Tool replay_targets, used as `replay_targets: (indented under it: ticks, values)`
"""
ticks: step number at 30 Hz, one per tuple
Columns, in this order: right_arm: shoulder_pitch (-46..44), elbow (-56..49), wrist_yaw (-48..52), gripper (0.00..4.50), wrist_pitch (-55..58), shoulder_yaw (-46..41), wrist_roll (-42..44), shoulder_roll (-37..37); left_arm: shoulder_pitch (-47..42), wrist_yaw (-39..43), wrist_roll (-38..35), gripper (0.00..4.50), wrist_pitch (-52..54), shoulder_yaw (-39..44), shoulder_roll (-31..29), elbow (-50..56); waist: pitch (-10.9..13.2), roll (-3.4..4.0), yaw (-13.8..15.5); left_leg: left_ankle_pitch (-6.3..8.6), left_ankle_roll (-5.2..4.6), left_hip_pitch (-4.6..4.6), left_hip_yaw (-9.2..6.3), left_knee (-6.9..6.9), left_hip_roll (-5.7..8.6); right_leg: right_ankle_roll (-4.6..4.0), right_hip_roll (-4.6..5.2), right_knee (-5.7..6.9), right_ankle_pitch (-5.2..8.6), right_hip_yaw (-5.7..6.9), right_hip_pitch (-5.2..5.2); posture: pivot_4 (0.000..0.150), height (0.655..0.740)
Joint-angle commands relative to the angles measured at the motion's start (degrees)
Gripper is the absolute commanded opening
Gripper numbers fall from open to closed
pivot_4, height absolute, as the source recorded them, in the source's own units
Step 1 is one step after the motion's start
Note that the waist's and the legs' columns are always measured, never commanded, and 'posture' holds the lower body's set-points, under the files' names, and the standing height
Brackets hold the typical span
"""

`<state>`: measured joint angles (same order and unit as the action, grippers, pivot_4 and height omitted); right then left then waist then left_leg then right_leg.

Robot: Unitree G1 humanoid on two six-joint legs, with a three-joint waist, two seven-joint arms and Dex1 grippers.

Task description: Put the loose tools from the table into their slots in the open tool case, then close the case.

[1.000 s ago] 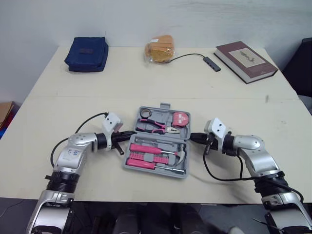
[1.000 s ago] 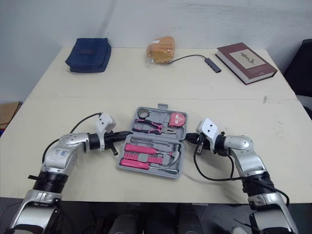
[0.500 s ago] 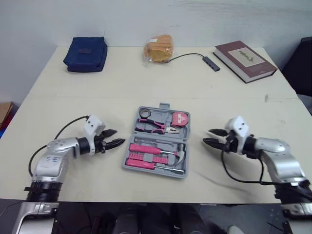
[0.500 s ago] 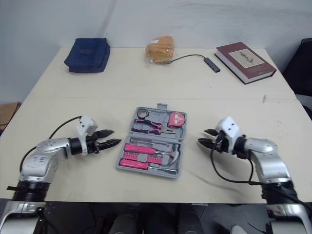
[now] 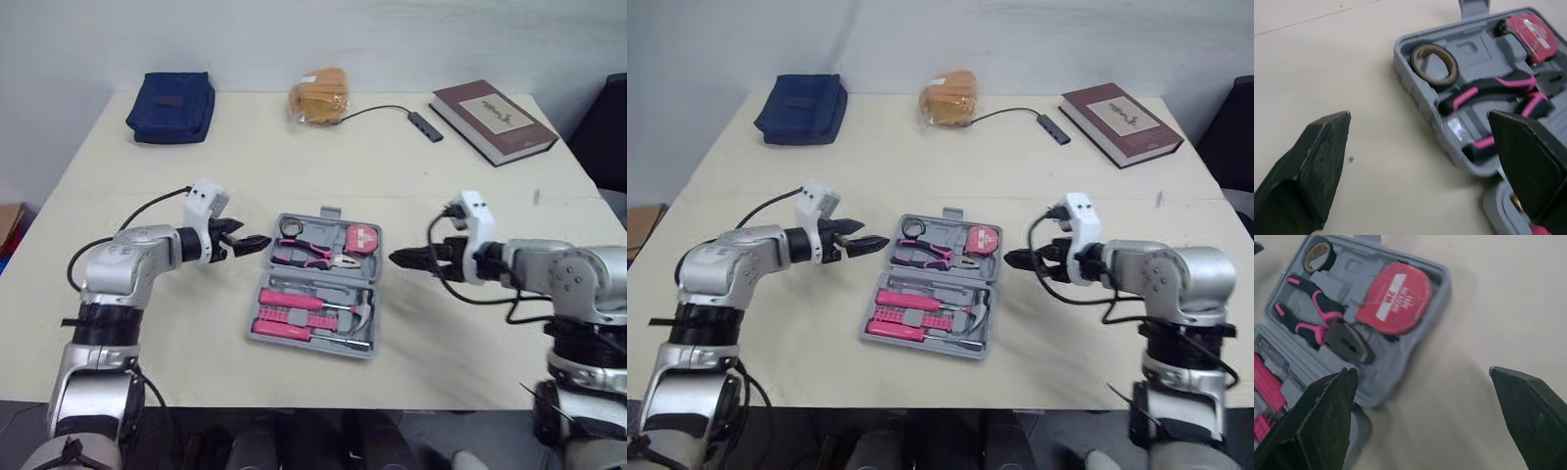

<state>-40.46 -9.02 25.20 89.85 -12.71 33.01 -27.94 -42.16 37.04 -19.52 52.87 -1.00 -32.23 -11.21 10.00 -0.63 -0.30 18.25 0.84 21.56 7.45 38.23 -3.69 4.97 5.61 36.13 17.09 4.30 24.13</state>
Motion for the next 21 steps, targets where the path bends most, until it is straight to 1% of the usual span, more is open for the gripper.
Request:
replay_targets:
  ticks: [1, 4, 6, 11, 17, 20, 21]
  values:
    - [-2.0, -0.5, -5.1, 4.48, 2.7, 0.7, -2.0, 1.3, -3.1, -1.9, 3.1, 4.50, 0.9, -1.8, 0.0, -2.8, 0.0, 0.00, 0.1, -0.02, -0.01, 0.11, 0.04, 0.00, 0.01, 0.00, 0.00, 0.15, 0.00, -0.03, 0.15, 0.150, 0.7400]
    - [-2.7, -0.2, -8.2, 4.48, 2.7, 1.1, -2.5, 3.5, -4.0, -1.1, 3.2, 4.50, 1.2, -2.7, 0.8, -3.9, 0.0, 0.00, 0.1, -0.09, 0.01, 0.72, 0.26, 0.11, 0.03, 0.02, 0.01, 0.32, -0.01, -0.09, 0.81, 0.150, 0.7400]
    - [-2.9, 0.1, -9.5, 4.48, 2.7, 1.2, -2.7, 4.2, -4.3, -1.1, 3.8, 4.50, 1.2, -3.1, 1.0, -4.4, 0.0, -0.01, 0.0, -0.09, 0.01, 0.89, 0.62, 0.15, 0.04, 0.02, 0.00, 0.39, -0.01, -0.12, 1.06, 0.150, 0.7400]
    - [-2.9, 0.9, -11.9, 4.48, 2.7, 3.3, -4.0, 4.2, -5.4, -1.3, 4.8, 4.50, 0.5, -3.0, 2.0, -6.3, 0.0, -0.01, 0.0, -0.13, 0.00, 0.88, 0.74, 0.32, 0.04, 0.02, -0.02, 0.60, -0.01, -0.27, 1.13, 0.150, 0.7400]
    - [-1.7, 2.5, -13.1, 4.48, 2.7, 5.0, -4.4, 3.5, -4.9, -1.3, 5.4, 4.50, 2.0, -4.8, 3.4, -4.9, 0.0, -0.05, 0.0, -0.12, -0.02, 0.83, 0.76, 0.66, 0.02, 0.02, -0.01, 0.68, -0.01, -0.40, 1.12, 0.150, 0.7400]
    - [-1.6, 5.1, -14.4, 4.48, 2.7, 3.9, -4.1, 6.0, -4.4, -2.0, 5.3, 4.50, 2.8, -4.7, 4.7, -3.8, -0.1, -0.21, 0.0, -0.12, -0.03, 0.82, 0.77, 0.68, 0.02, 0.02, -0.01, 0.73, -0.01, -0.42, 1.11, 0.150, 0.7400]
    - [-1.9, 6.5, -14.9, 4.50, 2.7, 3.6, -4.6, 7.0, -4.5, -2.2, 5.0, 4.24, 3.1, -4.3, 5.4, -3.8, -0.2, -0.36, 0.0, -0.11, -0.03, 0.81, 0.77, 0.70, 0.02, 0.02, 0.00, 0.74, -0.01, -0.42, 1.09, 0.150, 0.7400]
